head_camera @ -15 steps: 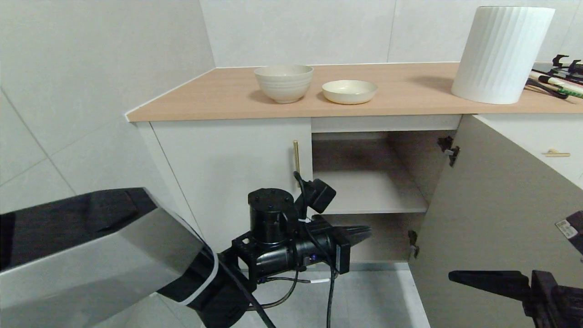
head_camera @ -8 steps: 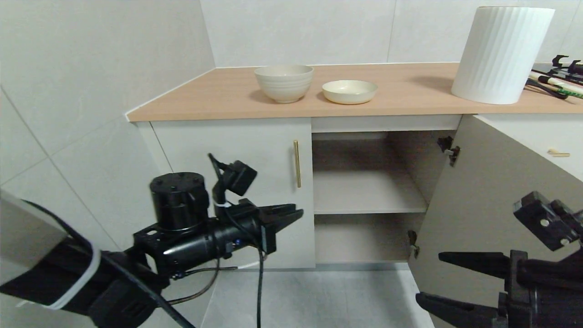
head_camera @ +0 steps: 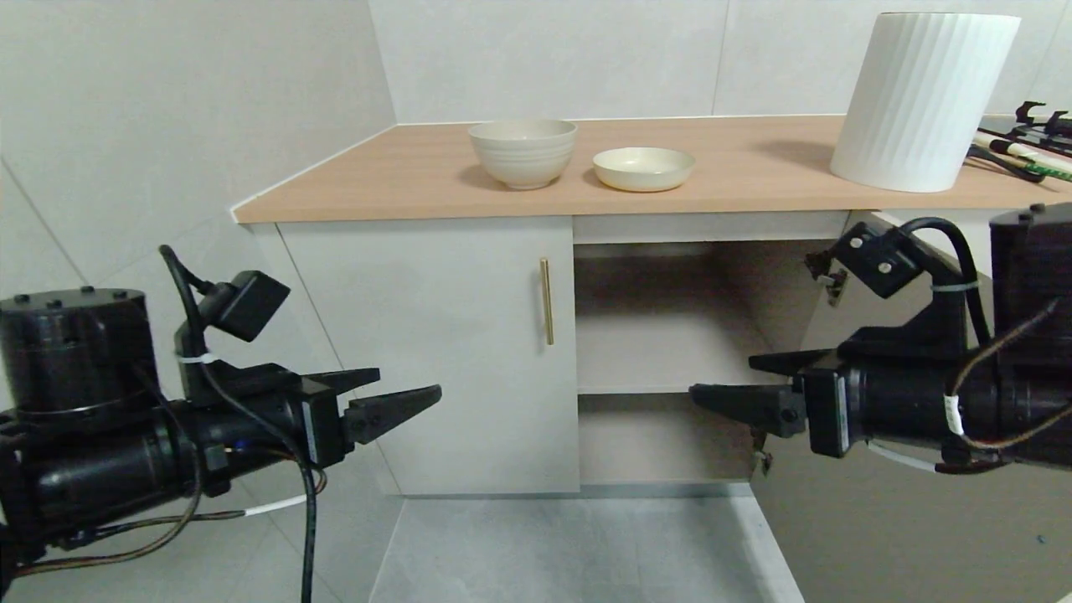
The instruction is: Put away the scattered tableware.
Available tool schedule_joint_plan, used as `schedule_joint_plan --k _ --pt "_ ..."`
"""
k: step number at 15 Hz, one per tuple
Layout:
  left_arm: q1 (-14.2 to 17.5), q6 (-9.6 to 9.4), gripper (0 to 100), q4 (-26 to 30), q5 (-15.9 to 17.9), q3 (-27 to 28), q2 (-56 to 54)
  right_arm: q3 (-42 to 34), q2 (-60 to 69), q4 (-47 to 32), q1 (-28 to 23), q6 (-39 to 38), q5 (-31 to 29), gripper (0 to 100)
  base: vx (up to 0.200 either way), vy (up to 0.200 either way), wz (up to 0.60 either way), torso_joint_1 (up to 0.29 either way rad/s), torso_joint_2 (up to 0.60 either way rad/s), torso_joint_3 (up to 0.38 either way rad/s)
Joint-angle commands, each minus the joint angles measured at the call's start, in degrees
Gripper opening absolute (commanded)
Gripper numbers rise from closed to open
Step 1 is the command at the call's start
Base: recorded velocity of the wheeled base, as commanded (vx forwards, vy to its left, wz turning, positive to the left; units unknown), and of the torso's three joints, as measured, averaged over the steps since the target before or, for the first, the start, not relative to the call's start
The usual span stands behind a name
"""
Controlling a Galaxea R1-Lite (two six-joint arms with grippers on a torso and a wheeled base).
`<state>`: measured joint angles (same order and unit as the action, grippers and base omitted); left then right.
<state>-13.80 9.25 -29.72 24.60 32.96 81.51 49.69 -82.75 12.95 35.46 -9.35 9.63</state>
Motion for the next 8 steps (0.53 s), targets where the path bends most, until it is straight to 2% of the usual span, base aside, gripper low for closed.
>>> schedule_joint_plan --k 1,2,3,8 --pt "0.6 0.59 100 6.7 0.0 4.8 -8.1 5.3 -4.5 -1.4 -1.7 -0.5 -2.1 100 0.000 0.000 0.00 0.000 0.00 0.000" --pt "0.8 0.68 100 6.8 -0.1 5.1 -7.7 5.9 -4.7 -1.9 -1.2 -1.8 -8.0 100 0.000 0.000 0.00 0.000 0.00 0.000" --pt "1.1 0.68 100 6.6 0.0 5.3 -7.2 6.4 -4.7 -2.5 -0.8 -2.0 -11.4 100 0.000 0.000 0.00 0.000 0.00 0.000" --pt "3.0 0.59 100 4.7 0.0 6.0 -6.1 6.4 -6.4 -2.6 -0.8 -2.2 -12.2 100 0.000 0.000 0.00 0.000 0.00 0.000"
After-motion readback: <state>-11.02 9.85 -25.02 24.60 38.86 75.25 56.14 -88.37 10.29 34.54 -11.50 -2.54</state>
